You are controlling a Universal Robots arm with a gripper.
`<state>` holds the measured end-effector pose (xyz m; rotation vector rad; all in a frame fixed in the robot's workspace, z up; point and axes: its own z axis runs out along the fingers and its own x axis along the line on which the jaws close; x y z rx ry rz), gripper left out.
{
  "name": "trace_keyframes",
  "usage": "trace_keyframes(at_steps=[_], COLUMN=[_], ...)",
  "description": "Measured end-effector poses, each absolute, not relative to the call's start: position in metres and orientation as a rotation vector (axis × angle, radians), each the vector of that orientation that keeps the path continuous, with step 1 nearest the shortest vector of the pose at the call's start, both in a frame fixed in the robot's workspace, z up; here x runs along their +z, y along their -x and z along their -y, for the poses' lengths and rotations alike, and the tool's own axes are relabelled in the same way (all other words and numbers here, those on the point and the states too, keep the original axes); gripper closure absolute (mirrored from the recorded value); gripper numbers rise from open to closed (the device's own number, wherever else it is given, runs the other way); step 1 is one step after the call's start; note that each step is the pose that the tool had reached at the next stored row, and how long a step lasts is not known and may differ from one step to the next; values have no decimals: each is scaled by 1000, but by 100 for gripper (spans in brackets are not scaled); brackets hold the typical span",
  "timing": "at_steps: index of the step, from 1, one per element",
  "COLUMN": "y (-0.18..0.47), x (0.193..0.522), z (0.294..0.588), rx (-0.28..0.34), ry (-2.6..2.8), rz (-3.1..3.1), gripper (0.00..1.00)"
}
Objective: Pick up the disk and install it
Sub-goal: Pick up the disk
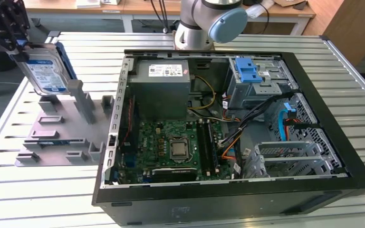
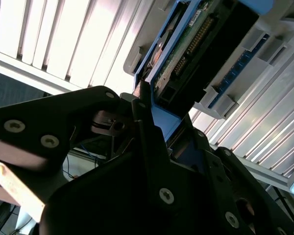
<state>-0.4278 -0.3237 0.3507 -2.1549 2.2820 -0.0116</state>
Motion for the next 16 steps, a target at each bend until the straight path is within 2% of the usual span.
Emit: trace_keyframes(at_steps=[16], y=[428], x=[361], z=[324], rx=[-12], ry=[2155], rz=[-2282], gripper=[64])
